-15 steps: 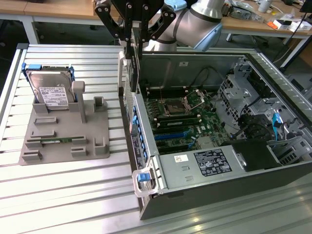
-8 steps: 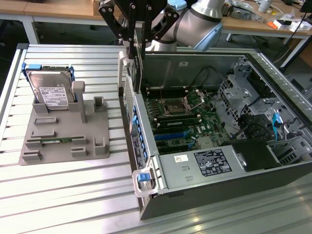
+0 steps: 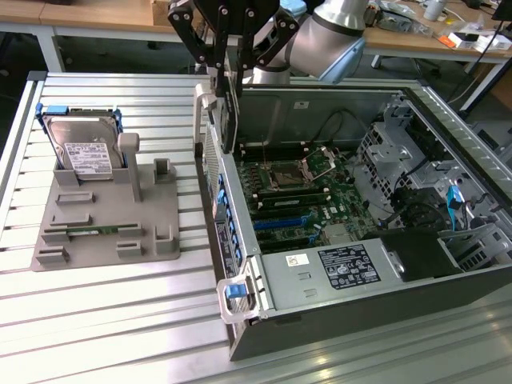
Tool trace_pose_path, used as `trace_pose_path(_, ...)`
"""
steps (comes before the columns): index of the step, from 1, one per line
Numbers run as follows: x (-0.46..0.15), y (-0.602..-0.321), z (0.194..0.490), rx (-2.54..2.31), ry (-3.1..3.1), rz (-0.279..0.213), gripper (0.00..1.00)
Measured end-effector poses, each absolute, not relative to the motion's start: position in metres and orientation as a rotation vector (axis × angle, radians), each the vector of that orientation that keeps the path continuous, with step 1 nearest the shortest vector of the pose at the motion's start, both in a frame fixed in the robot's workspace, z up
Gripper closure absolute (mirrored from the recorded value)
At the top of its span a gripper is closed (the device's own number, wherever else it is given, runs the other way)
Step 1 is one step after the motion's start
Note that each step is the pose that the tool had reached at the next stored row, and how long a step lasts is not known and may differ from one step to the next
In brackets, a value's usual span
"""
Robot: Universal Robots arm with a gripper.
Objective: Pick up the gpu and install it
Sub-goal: 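Pick up the gpu and move the gpu toward the slot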
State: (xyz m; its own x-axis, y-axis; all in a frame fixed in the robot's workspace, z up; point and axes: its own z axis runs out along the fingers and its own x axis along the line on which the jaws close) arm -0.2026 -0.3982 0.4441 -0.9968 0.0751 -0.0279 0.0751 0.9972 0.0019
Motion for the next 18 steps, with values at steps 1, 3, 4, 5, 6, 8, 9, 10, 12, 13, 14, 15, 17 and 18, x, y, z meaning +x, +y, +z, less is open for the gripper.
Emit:
trace_pose_path(1,-0.202,-0.398,0.444,0.117,3.111,0.001,0.74)
trace_pose_path(3,-0.200,-0.398,0.444,0.117,3.111,0.001,0.74)
trace_pose_path(4,-0.199,-0.398,0.444,0.117,3.111,0.002,0.74)
trace_pose_path(5,-0.198,-0.398,0.444,0.117,3.111,0.001,0.74)
trace_pose_path(6,-0.198,-0.398,0.444,0.117,3.111,0.001,0.74)
trace_pose_path(8,-0.196,-0.398,0.444,0.117,3.111,0.001,0.74)
trace_pose_path(9,-0.196,-0.398,0.444,0.117,3.111,0.002,0.74)
trace_pose_path(10,-0.195,-0.398,0.444,0.117,3.111,0.001,0.74)
trace_pose_path(12,-0.193,-0.398,0.444,0.117,3.111,0.001,0.74)
trace_pose_path(13,-0.192,-0.398,0.444,0.117,3.111,0.001,0.74)
trace_pose_path(14,-0.191,-0.398,0.444,0.117,3.111,0.001,0.74)
trace_pose_path(15,-0.190,-0.398,0.444,0.117,3.111,0.001,0.74)
trace_pose_path(17,-0.188,-0.398,0.444,0.117,3.111,0.001,0.74)
trace_pose_path(18,-0.187,-0.398,0.444,0.117,3.111,0.001,0.74)
